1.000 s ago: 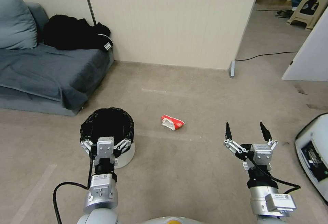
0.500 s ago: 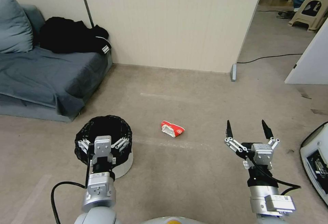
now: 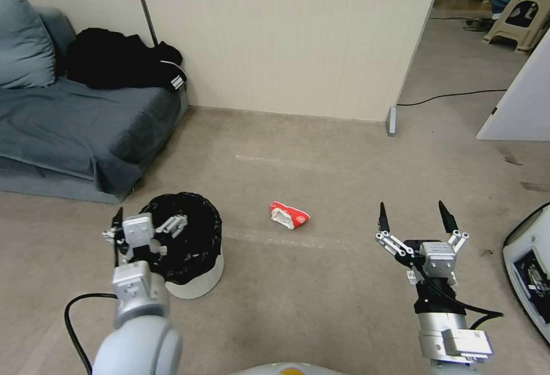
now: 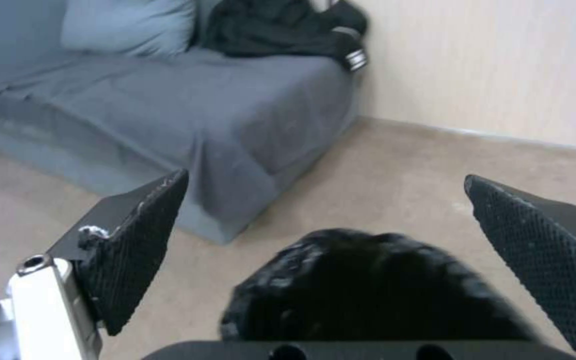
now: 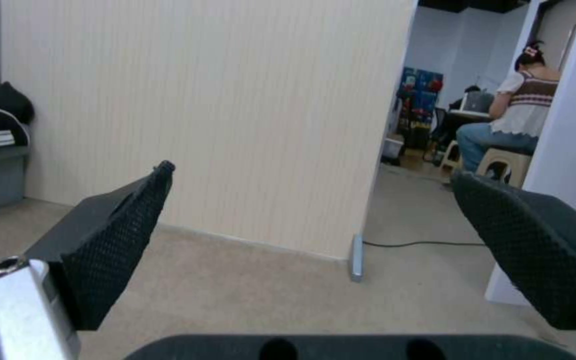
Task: Pick up the trash bin, then pick up the garbage from the floor and place it into the trash bin.
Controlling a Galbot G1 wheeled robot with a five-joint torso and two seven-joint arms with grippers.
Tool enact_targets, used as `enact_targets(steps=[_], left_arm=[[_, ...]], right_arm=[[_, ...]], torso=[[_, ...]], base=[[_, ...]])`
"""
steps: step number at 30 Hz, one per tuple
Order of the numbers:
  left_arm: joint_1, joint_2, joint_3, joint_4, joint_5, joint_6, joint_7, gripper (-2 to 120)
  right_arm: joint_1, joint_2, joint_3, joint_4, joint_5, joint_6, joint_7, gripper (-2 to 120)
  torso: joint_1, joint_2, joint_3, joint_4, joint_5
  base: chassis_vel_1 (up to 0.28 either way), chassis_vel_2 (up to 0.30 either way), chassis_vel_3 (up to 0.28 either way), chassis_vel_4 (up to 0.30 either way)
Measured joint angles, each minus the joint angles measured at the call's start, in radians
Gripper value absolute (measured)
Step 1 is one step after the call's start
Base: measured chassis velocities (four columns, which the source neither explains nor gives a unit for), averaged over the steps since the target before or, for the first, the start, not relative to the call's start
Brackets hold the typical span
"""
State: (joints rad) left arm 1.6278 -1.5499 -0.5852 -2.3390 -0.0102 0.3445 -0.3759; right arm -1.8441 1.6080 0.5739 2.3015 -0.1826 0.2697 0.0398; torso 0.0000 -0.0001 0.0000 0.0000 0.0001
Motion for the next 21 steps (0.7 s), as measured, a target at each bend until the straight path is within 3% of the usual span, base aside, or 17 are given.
enact_targets(steps=[4,7,10,21], left_arm=[[-0.034,0.005,-0.05,0.05,-0.053,0.007,-0.013,100],[-0.065,0.006,-0.062,0.098,-0.117,0.079,-0.083,100],[-0.084,0.007,-0.071,0.134,-0.146,0.123,-0.108,100],[-0.141,0.022,-0.107,0.252,-0.215,0.171,-0.142,100]], right_arm=[[0.002,0.0,0.0,-0.009,-0.007,0.007,0.003,100],[0.004,0.0,-0.001,-0.012,-0.011,0.008,0.009,100],[0.006,0.0,0.002,-0.014,-0.017,0.013,0.01,100],[0.006,0.0,0.001,-0.019,-0.008,0.016,0.009,100]], torso=[[0.0,0.0,0.0,0.0001,-0.0002],[0.0,0.0,0.0,0.0,-0.0002],[0.0,0.0,0.0,0.0,-0.0001],[0.0,0.0,0.0,0.0,-0.0001]], base=[[0.0,0.0,0.0,0.0],[0.0,0.0,0.0,0.0],[0.0,0.0,0.0,0.0],[0.0,0.0,0.0,0.0]])
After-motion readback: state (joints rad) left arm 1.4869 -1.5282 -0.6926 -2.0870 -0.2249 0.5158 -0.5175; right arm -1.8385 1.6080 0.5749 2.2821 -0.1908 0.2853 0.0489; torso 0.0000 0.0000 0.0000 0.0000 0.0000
